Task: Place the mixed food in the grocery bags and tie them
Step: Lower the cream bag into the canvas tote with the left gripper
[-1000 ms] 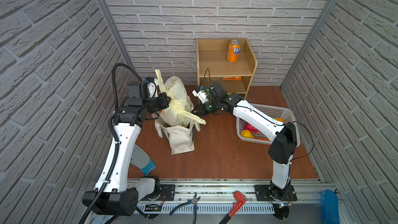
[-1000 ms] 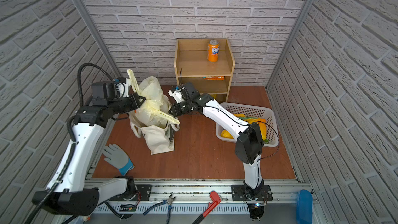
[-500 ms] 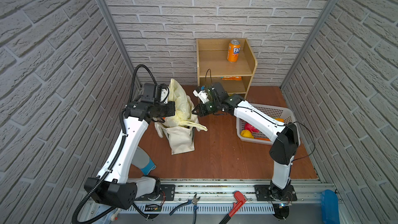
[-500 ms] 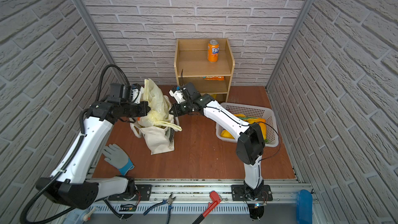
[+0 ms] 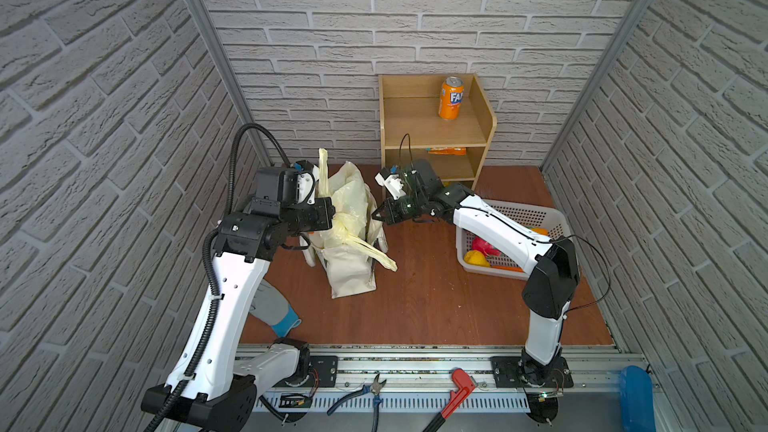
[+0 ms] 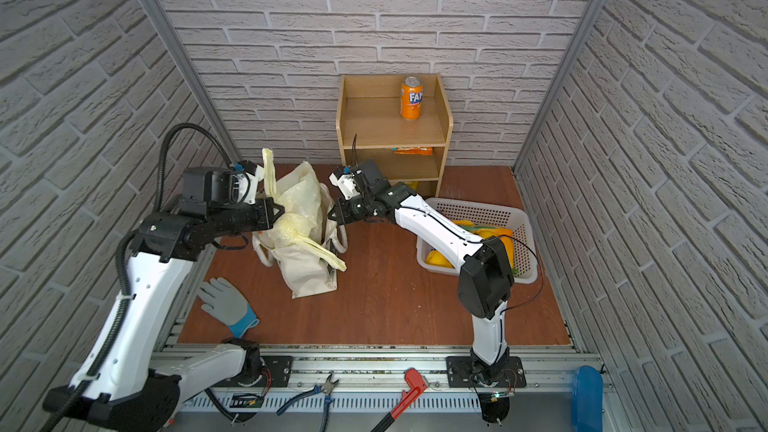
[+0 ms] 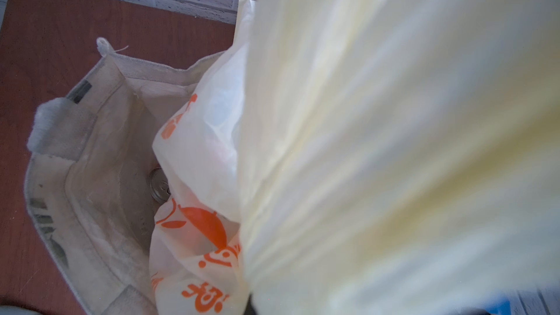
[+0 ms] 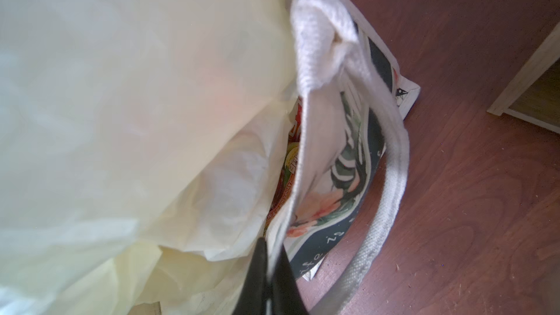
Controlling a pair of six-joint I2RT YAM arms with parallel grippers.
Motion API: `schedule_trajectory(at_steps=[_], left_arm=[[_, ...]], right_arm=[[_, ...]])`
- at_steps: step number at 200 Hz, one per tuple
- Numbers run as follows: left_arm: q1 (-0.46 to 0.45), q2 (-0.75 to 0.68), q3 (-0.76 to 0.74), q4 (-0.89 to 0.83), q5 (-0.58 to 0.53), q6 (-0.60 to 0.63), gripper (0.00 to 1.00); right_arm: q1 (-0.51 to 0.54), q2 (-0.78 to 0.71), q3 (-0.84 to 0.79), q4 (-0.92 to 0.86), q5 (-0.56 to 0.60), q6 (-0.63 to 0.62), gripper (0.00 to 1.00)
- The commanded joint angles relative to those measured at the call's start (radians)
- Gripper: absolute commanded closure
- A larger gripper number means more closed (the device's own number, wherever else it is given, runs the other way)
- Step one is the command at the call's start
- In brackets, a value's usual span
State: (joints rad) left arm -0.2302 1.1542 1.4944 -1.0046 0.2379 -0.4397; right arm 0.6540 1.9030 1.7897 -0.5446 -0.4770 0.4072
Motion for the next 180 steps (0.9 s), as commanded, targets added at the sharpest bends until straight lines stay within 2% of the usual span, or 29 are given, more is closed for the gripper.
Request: schedule_trajectory(at_steps=[1,91,180], left_arm=[[0.012,0.055,-0.020,0.031,-0.043,0.028,1.00],[0.016,0.359,0.044,0.088,-0.117,0.097,1.00],[-0.023,0.469,-0.150,0.205,-0.088,0.079,1.00]], right_arm=[[-0.011,-0.065,0.001,0.097,-0.019,0.001,0.94],[-0.011,-0.068,-0.021,0.135,-0.035,0.031,0.94],[-0.010,-0.066,-0.024,0.148,-0.038,0.049,0.94]])
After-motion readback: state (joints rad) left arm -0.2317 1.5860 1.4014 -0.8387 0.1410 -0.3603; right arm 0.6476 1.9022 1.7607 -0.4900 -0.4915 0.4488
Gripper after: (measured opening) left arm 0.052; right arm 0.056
